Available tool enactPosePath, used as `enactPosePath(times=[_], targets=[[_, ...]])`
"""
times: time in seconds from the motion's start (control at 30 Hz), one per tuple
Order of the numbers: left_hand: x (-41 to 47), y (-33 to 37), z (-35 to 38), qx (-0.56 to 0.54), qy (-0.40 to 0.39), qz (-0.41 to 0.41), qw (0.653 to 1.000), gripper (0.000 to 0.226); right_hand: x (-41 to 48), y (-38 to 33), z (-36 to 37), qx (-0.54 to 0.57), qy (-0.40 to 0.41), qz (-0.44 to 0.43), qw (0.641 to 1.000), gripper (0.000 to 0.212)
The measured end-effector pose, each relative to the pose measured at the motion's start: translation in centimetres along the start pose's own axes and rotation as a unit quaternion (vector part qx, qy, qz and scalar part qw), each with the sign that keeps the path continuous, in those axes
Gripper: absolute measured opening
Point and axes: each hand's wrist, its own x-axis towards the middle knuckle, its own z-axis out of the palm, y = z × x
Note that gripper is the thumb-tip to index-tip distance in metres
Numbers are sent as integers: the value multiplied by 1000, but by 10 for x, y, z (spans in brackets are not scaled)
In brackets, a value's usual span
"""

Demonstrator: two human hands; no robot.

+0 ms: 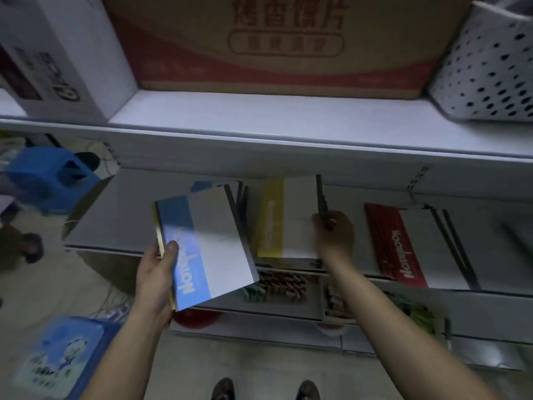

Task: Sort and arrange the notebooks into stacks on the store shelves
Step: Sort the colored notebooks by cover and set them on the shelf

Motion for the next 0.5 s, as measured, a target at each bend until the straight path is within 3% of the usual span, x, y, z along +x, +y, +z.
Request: enactPosePath(times=[0.27,0.37,0.5], targets=[[33,15,-42,-11,-33,-13,999,11,-7,-6,45,-129,78,11,989,23],[44,22,-43,-24,-62,-15,998,24,-10,-3,49,-170,94,-4,981,31],[57,27,-42,-11,-103,0,995,26,-32,-15,54,-139,107,-114,978,24]])
